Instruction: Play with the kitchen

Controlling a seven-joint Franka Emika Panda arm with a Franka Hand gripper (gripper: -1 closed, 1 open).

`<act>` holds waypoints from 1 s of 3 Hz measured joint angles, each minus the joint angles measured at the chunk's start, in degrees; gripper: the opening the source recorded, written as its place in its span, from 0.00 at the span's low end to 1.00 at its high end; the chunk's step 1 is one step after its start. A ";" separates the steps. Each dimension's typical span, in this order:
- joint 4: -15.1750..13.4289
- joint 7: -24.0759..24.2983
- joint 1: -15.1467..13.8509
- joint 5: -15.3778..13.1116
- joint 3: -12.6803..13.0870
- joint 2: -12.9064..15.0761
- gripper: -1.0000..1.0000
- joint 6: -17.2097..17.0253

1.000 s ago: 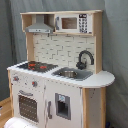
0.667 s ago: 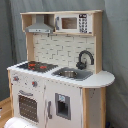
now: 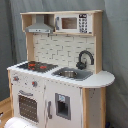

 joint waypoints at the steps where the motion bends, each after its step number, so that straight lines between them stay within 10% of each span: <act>1: -0.18 6.97 -0.39 -0.02 1.73 -0.42 1.00 0.00; 3: -0.23 19.01 -2.31 -0.02 3.70 -1.07 1.00 0.00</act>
